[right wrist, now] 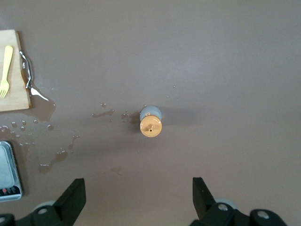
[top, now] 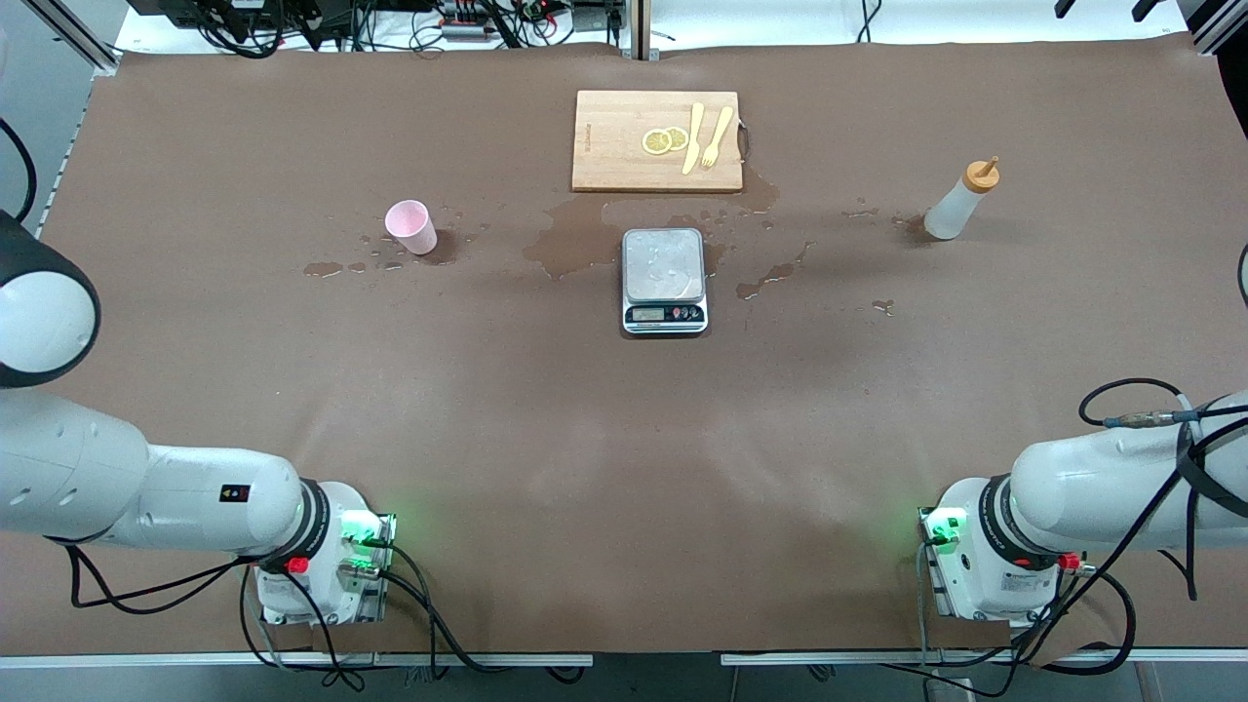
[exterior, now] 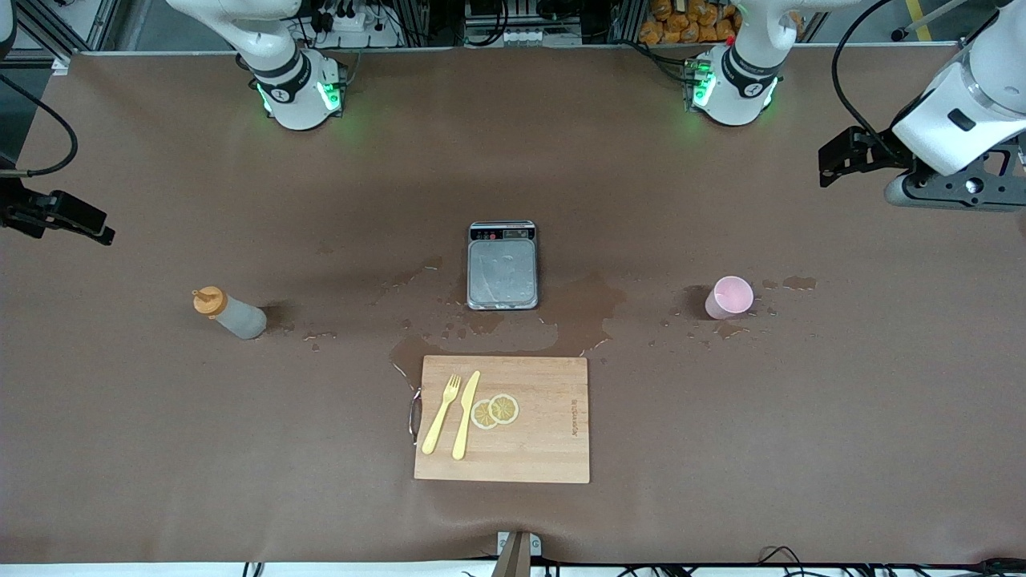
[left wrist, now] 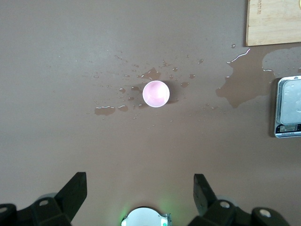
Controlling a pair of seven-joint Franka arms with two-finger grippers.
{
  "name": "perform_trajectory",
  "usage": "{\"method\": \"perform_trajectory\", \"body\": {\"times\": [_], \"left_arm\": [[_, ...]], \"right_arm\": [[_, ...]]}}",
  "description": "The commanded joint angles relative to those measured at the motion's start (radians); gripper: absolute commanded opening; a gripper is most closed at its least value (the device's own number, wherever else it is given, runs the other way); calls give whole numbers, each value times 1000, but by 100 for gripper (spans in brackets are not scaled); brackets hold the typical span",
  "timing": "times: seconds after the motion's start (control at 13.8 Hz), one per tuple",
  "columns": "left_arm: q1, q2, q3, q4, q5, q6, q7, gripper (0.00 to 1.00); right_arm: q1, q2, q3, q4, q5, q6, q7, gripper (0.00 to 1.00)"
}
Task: Add sauce to pink cup with both arms
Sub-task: 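Reach the left gripper down to the pink cup and grasp it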
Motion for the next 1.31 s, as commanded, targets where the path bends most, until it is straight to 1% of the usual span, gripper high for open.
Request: {"method": "perform_trajectory", "body": {"times": [0.0, 0.22, 0.73, 0.94, 1.09, 1.24], "left_arm": [[3, -3, 3, 13, -12, -16, -7, 100], [6, 0, 5, 45, -17, -18, -17, 100], [0, 15, 8, 43, -8, -16, -11, 100], [8, 55, 8, 43, -20, -4, -11, 100], [9, 73, 9, 40, -22, 40, -11, 100], [17, 115, 8, 37, -31, 67, -16, 100]], "right_arm": [[-19, -50, 9, -83, -4, 53, -61, 100], [-17, -61, 9, -99, -4, 58, -61, 100], [-37, -28, 4, -55, -13, 56, -65, 100], [-94, 17, 6, -39, 5, 56, -64, 100], [-102, 40, 4, -36, -8, 58, -67, 100], [-123, 72, 4, -28, -10, 87, -61, 100]]}}
